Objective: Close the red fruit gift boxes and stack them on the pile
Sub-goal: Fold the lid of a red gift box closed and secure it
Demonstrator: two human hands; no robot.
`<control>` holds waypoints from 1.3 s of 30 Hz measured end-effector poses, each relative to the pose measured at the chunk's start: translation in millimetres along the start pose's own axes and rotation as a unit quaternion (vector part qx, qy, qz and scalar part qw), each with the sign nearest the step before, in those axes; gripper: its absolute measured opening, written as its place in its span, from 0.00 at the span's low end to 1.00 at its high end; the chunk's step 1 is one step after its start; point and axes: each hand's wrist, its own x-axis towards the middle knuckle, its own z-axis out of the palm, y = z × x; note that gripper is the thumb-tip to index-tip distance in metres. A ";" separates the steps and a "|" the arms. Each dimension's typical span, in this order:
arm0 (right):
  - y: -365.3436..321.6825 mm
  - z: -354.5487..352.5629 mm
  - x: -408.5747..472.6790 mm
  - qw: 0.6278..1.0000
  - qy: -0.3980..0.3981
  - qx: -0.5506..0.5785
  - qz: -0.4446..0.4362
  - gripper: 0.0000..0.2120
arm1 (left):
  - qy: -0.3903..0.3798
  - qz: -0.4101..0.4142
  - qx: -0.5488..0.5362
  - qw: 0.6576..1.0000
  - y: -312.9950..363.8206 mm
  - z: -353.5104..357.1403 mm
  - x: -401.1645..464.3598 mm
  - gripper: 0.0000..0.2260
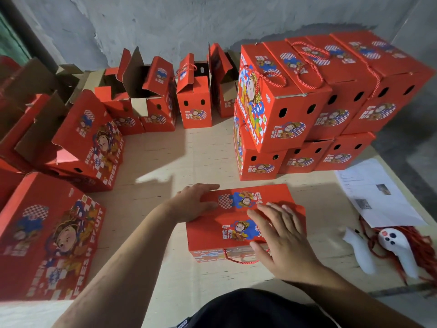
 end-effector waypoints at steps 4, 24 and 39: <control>-3.4 2.8 11.9 0.996 -0.068 0.010 0.064 0.30 | -0.004 -0.030 -0.025 0.999 2.9 1.6 -0.1 0.24; -6.6 16.6 42.1 0.970 -0.207 -0.021 0.123 0.42 | 0.270 0.044 0.268 0.924 25.5 88.0 -36.4 0.28; 23.4 -14.6 37.2 0.985 -0.035 0.039 0.165 0.29 | 0.397 0.002 -0.104 0.912 13.0 67.6 -46.9 0.13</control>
